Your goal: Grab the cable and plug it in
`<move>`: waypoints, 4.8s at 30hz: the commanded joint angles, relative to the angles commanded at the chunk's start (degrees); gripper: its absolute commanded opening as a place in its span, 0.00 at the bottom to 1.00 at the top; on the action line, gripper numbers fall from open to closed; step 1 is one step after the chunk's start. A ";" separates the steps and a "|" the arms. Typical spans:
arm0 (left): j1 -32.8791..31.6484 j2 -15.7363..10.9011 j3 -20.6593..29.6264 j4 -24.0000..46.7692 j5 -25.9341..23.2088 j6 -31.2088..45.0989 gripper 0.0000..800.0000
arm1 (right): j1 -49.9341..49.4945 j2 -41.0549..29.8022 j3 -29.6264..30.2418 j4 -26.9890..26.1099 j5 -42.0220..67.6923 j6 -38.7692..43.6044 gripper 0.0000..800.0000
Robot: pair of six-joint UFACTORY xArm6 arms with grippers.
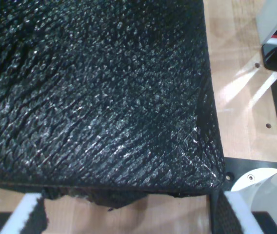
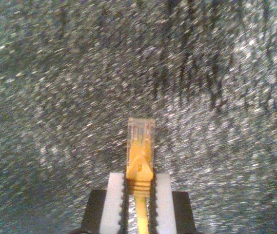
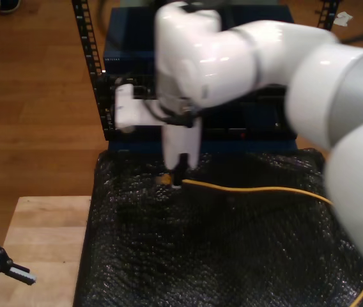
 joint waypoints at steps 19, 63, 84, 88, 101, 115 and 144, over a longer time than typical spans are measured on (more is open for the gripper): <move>-21.71 0.26 -2.46 -15.30 1.05 -18.11 1.00 | -9.67 -17.05 13.19 7.74 3.96 -8.53 0.01; -43.25 15.03 -17.05 -40.62 -13.19 -25.85 1.00 | -14.15 -20.66 13.45 13.10 6.15 -7.65 0.01; -45.63 14.59 -16.88 -41.14 -9.58 -25.14 1.00 | -15.12 -20.31 13.54 15.91 6.24 -7.38 0.01; -45.89 14.51 -16.79 -40.97 -9.32 -23.56 0.99 | -15.03 -19.43 13.45 16.18 6.24 -7.38 0.01; -46.15 14.51 -16.62 -40.79 -9.23 -21.54 0.81 | -15.03 -17.49 13.10 16.44 6.24 -7.30 0.01; -46.24 14.86 -16.44 -40.79 -8.97 -22.42 0.76 | -14.95 -17.58 13.10 16.44 6.15 -7.30 0.01; -47.30 15.56 -15.74 -40.88 -8.35 -24.44 0.55 | -14.95 -17.85 13.19 16.62 6.15 -7.30 0.01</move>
